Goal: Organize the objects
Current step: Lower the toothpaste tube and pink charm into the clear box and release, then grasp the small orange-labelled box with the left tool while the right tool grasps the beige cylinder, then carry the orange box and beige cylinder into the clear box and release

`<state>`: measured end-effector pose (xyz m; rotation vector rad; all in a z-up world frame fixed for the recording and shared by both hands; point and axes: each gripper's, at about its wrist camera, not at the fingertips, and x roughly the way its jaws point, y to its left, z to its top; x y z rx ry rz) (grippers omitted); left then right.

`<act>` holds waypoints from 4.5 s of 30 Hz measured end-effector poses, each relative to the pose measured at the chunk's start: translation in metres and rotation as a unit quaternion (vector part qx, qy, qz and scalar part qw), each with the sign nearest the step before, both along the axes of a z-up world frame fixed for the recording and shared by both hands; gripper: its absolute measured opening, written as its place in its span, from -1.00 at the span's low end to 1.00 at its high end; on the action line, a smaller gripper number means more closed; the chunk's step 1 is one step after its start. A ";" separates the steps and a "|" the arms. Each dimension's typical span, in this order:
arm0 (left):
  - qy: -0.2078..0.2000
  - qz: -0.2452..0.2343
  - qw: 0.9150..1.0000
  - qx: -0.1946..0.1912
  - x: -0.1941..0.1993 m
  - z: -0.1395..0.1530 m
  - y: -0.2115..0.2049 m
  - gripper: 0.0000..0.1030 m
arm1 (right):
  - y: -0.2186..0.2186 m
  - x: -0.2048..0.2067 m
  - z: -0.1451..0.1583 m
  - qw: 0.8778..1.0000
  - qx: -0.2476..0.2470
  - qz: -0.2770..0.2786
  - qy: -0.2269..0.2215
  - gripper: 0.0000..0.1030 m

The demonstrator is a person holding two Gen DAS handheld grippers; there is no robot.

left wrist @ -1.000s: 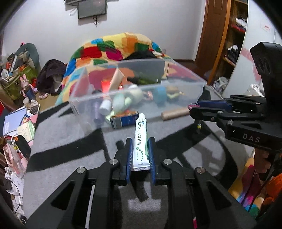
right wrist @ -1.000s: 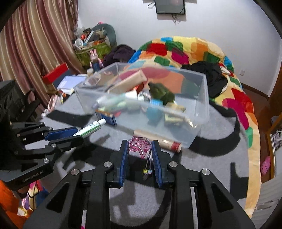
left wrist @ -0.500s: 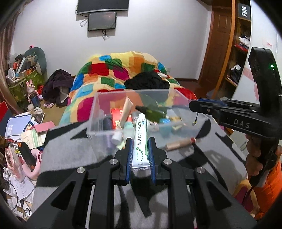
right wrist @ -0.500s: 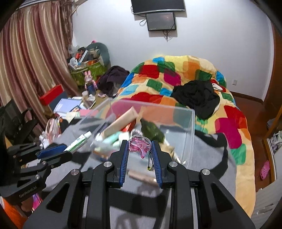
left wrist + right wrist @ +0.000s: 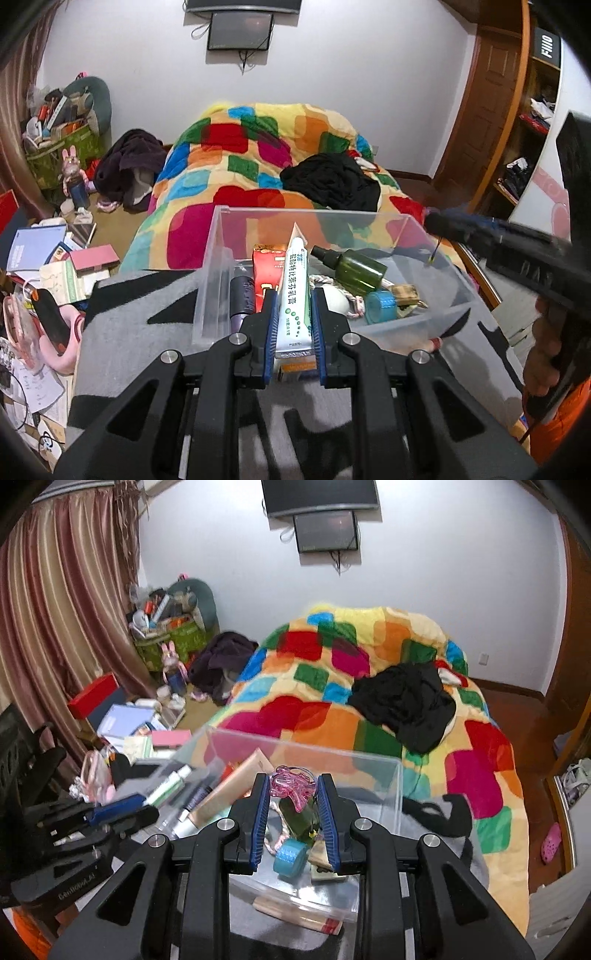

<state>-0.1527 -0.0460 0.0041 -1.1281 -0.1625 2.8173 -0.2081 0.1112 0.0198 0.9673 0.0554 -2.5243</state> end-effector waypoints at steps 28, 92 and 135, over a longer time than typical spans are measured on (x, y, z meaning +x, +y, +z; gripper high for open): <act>0.031 0.014 0.999 -0.038 0.018 0.011 0.004 0.38 | 0.021 0.007 -0.037 0.998 0.013 0.016 -0.063 -0.01; -0.082 -0.008 0.996 -0.027 0.063 -0.053 0.000 -0.10 | -0.019 0.064 -0.100 0.975 0.090 0.174 -0.104 -0.30; 0.019 0.001 0.999 -0.039 0.004 0.006 0.014 -0.10 | 0.000 0.004 -0.038 0.999 0.006 0.031 -0.044 -0.73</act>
